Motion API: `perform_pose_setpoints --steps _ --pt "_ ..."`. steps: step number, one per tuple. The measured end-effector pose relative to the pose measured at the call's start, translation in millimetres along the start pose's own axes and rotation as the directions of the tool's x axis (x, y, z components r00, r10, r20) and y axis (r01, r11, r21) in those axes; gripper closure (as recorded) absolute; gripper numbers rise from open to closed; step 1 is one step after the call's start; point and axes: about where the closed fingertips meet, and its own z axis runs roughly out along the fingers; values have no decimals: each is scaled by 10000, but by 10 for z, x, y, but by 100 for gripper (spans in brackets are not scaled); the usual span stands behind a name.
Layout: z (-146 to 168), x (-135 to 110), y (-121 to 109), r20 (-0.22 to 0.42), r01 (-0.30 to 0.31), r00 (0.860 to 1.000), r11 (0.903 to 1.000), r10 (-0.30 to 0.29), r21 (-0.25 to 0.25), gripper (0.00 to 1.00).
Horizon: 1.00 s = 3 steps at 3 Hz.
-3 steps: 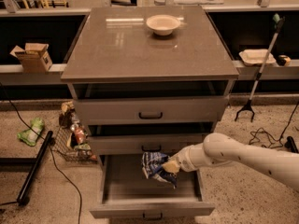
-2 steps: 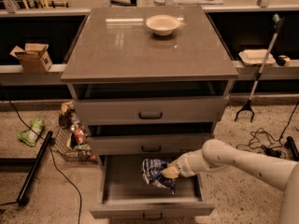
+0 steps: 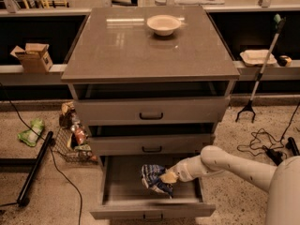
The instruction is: Place blue chip bag into bottom drawer
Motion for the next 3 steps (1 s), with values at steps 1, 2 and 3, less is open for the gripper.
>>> perform_pose_setpoints --steps 1,2,3 --pt "114 -8 -38 508 -327 9982 9994 319 149 100" --pt "470 -85 -50 1205 -462 9916 9988 477 -146 100" --pt "871 -61 -149 1807 -795 9797 9957 870 -483 100"
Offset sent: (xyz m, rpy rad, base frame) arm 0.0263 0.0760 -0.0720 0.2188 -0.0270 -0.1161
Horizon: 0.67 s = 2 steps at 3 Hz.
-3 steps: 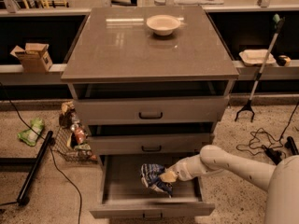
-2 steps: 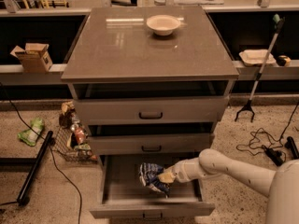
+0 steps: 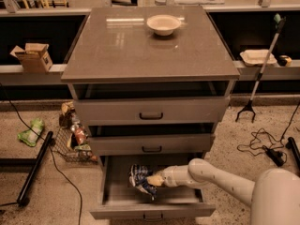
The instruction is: Place blue chip bag into bottom drawer
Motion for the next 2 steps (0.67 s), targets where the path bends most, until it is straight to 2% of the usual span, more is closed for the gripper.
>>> perform_pose_setpoints --steps 1,2 --pt "342 97 -76 203 -372 9991 9985 380 -391 100" --pt "631 157 -97 102 -626 9979 9953 635 -734 82"
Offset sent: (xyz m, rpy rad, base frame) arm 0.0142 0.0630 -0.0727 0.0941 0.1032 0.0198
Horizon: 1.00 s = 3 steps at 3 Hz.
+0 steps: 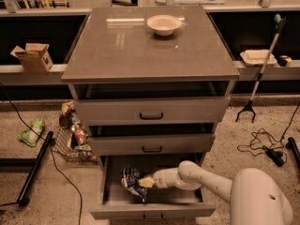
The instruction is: Place blue chip bag into bottom drawer
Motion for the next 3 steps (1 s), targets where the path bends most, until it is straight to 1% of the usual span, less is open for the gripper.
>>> perform_pose_setpoints --steps 1,3 --pt "187 49 -29 -87 -207 9998 9994 205 -270 59" --pt "408 145 -145 -388 -528 9980 9961 502 -700 13"
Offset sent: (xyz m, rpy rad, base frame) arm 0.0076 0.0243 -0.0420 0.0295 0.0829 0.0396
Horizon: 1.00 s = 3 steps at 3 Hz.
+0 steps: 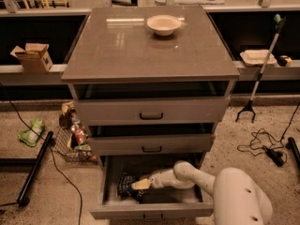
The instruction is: Place blue chip bag into bottom drawer
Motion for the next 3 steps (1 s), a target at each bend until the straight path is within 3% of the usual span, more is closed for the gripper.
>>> perform_pose_setpoints --steps 1,2,3 --pt "32 25 -40 -160 -132 9998 9996 128 -238 0" --pt "-242 -19 61 -89 197 9998 9984 -202 -539 0" --pt "-868 -97 230 282 888 9957 9958 -881 -239 0"
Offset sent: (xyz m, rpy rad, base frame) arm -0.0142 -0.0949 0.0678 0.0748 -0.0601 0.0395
